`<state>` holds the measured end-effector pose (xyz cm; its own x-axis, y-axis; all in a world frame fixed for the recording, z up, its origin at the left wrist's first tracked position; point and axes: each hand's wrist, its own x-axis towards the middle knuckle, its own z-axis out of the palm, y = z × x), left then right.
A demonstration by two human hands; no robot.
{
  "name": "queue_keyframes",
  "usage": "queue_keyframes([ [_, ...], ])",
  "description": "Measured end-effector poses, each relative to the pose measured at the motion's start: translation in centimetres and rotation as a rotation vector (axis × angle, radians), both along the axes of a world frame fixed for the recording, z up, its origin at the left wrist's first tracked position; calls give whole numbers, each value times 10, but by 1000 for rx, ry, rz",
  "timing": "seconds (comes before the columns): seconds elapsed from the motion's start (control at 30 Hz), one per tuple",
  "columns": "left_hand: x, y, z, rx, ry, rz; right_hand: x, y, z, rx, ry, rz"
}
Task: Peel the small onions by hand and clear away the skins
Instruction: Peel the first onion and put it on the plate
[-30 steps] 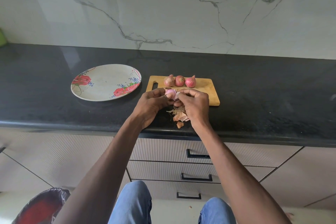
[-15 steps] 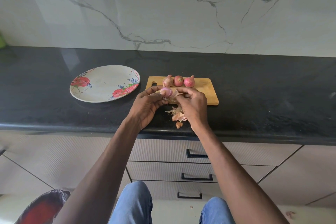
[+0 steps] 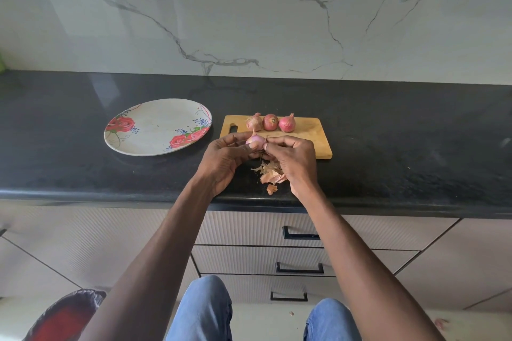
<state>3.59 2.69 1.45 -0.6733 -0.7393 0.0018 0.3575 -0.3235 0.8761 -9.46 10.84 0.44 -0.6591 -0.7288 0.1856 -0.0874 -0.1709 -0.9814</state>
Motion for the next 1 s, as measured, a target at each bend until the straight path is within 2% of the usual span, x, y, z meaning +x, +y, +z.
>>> queue_keyframes([
  [0.47, -1, -3, -5, -116, -85, -2, 5, -3, -2, 70, 131, -75],
  [1.0, 0, -1, -2, -101, -106, -29, 7, 2, 6, 55, 28, -85],
])
